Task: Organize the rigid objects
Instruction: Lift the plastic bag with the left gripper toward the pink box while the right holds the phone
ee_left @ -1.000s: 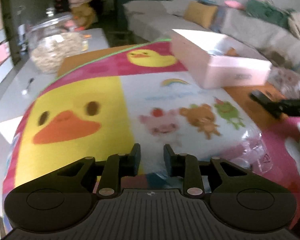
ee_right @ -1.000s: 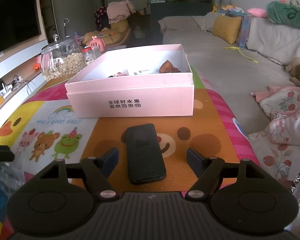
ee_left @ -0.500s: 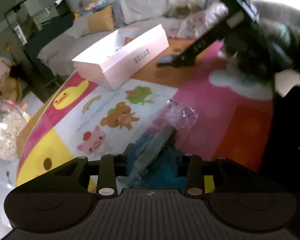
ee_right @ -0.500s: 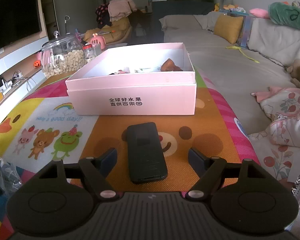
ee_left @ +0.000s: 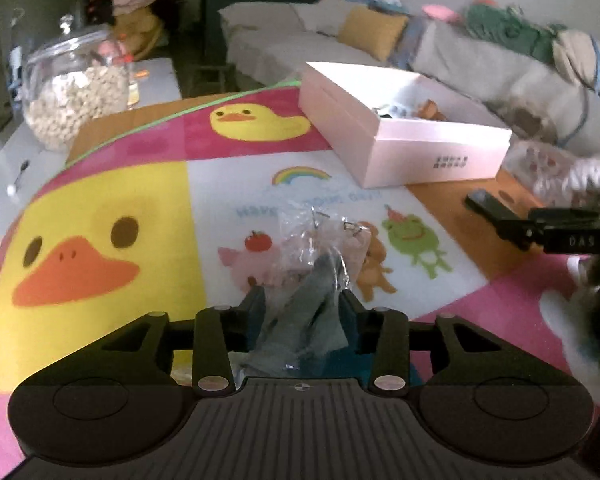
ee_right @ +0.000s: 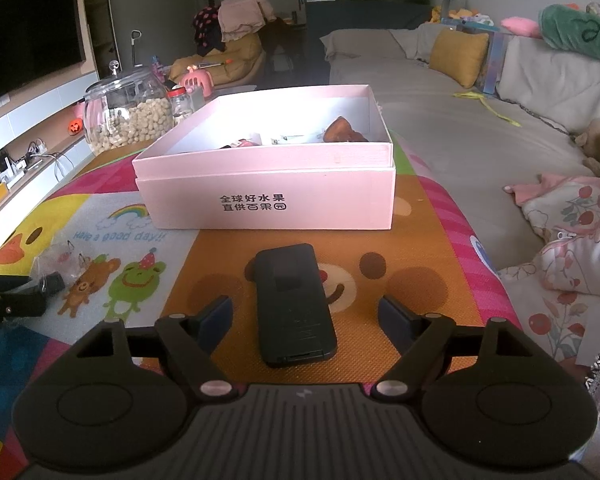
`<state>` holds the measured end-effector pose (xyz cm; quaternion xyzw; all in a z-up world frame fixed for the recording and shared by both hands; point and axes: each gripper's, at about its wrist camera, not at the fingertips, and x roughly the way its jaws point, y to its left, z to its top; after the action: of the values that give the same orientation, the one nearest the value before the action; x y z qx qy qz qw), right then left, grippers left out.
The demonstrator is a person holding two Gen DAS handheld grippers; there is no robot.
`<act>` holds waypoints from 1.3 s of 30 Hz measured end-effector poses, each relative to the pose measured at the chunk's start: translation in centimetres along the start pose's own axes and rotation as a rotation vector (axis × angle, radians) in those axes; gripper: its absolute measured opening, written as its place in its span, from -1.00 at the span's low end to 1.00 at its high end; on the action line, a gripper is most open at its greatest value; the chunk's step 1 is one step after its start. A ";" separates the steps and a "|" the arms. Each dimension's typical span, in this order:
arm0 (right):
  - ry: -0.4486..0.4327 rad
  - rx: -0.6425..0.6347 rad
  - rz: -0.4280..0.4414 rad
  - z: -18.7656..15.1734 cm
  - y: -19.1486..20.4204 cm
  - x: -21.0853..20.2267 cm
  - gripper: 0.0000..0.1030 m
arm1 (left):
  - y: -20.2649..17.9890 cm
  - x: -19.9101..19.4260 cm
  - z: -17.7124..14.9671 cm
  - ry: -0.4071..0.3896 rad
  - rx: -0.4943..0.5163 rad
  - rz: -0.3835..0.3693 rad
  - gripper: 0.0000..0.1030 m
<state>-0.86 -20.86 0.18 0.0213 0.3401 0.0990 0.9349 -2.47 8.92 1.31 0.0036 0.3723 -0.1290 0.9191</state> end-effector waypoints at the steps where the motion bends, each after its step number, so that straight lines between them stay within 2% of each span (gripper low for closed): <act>1: 0.001 -0.001 -0.001 0.0 0.0 0.0 0.57 | -0.4 -0.1 -0.3 -0.007 0.022 0.014 -0.14; 3: 0.004 -0.009 -0.005 0.1 0.1 0.1 0.58 | -1.5 -0.3 -0.7 -0.020 0.090 0.051 -0.14; 8: 0.020 -0.049 0.000 0.6 0.7 0.8 0.60 | -1.7 -0.1 -0.1 0.007 0.065 0.076 -0.14; 10: 0.017 -0.060 0.000 0.9 0.8 1.2 0.45 | -1.7 -0.1 -0.1 0.008 0.056 0.074 -0.16; 12: 0.008 -0.080 -0.020 1.0 1.2 1.2 -0.04 | -1.7 -0.3 -0.3 0.001 0.052 0.072 -0.21; 14: 0.010 -0.108 -0.015 1.0 1.5 0.9 -0.25 | -1.8 -0.4 -0.5 -0.005 0.052 0.070 -0.32; 19: 0.030 -0.105 0.051 0.4 1.6 -0.9 -0.26 | -3.0 -0.9 -1.4 -0.030 0.106 0.047 -0.54; 22: 0.016 -0.092 0.063 0.1 1.3 -2.7 -0.26 | -3.6 -1.4 -1.9 -0.044 0.114 0.016 -0.54; 26: -0.049 -0.069 0.080 0.5 0.7 -5.7 -0.26 | -4.4 -2.5 -1.3 -0.077 0.119 -0.031 -0.54; 29: -0.109 -0.057 0.086 1.1 0.3 -7.6 -0.26 | -5.1 -3.5 0.4 -0.118 0.115 -0.074 -0.55; 34: -0.150 -0.053 0.074 1.5 0.0 -8.4 -0.26 | -7.3 -4.3 6.6 -0.275 0.168 -0.101 -0.54; 36: -0.151 -0.054 0.073 1.4 -0.1 -8.4 -0.26 | -8.1 -3.4 9.7 -0.336 0.170 -0.104 -0.54; 38: -0.144 -0.047 0.075 1.3 -0.3 -8.2 -0.26 | -8.3 -1.9 13.0 -0.382 0.131 -0.149 -0.54; 39: -0.141 -0.045 0.070 1.3 -0.5 -8.0 -0.26 | -8.2 -0.5 14.7 -0.379 0.104 -0.179 -0.49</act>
<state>-5.95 -22.87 6.24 0.0190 0.2700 0.1376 0.9528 5.25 -0.42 13.04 -0.0065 0.1845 -0.2274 0.9561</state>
